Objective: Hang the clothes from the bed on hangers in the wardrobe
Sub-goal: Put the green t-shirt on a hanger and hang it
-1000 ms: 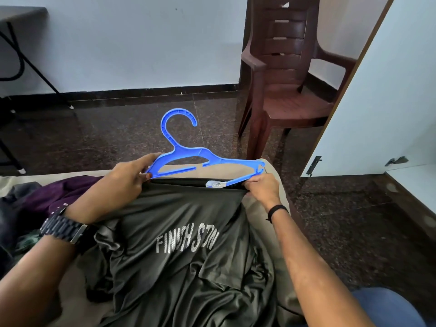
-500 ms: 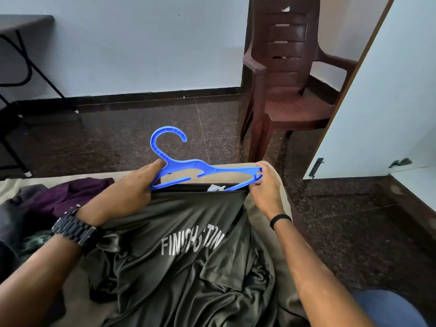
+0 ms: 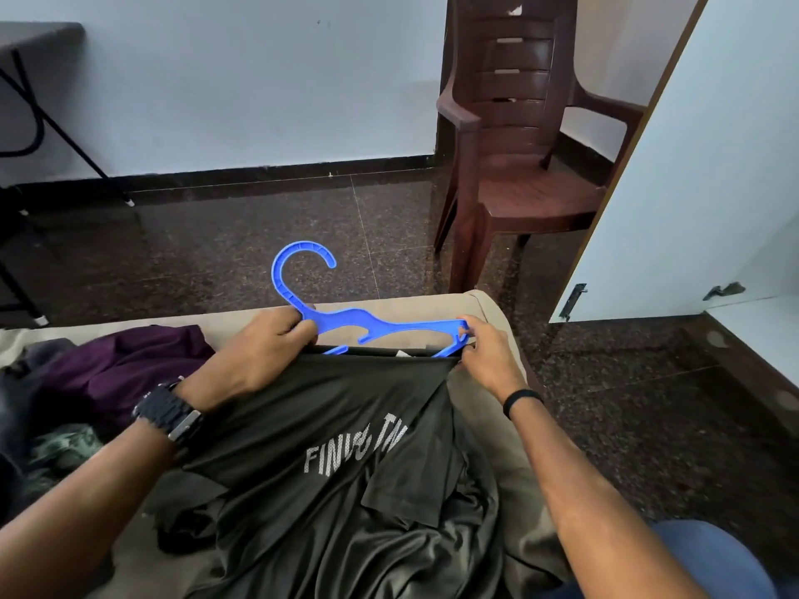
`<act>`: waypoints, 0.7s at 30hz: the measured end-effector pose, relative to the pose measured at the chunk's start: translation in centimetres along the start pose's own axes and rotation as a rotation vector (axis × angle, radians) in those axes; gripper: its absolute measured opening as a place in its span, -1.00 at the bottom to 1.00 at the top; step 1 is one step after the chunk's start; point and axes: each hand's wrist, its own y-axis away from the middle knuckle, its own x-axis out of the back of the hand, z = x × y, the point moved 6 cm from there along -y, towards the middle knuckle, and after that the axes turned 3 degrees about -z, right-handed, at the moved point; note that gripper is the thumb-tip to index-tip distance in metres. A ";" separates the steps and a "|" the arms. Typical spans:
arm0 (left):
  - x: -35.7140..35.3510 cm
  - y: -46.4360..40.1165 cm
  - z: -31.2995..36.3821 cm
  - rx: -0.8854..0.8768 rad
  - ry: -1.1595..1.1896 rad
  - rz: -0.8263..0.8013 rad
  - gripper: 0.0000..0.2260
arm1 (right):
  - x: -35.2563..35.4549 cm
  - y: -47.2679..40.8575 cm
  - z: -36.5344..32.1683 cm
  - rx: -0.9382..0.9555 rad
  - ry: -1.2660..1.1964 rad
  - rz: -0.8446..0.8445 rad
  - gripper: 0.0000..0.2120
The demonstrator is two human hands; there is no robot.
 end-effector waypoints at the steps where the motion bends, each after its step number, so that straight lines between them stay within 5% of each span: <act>1: -0.2 0.0 -0.1 0.006 -0.023 0.025 -0.61 | 0.1 0.0 -0.1 0.004 -0.014 0.014 -0.65; 8: 0.1 0.4 0.3 -0.126 0.011 -0.089 -0.56 | -0.2 -0.4 0.1 -0.179 -0.478 -0.078 -0.58; 13: 0.8 0.5 0.4 -0.129 -0.039 -0.208 -0.66 | -0.3 -0.5 0.9 -0.390 -0.720 -0.115 -0.79; 21: 0.6 1.3 1.8 -0.294 -0.247 -0.258 -0.66 | 1.4 -0.9 -0.7 -0.409 -0.565 -0.096 -0.76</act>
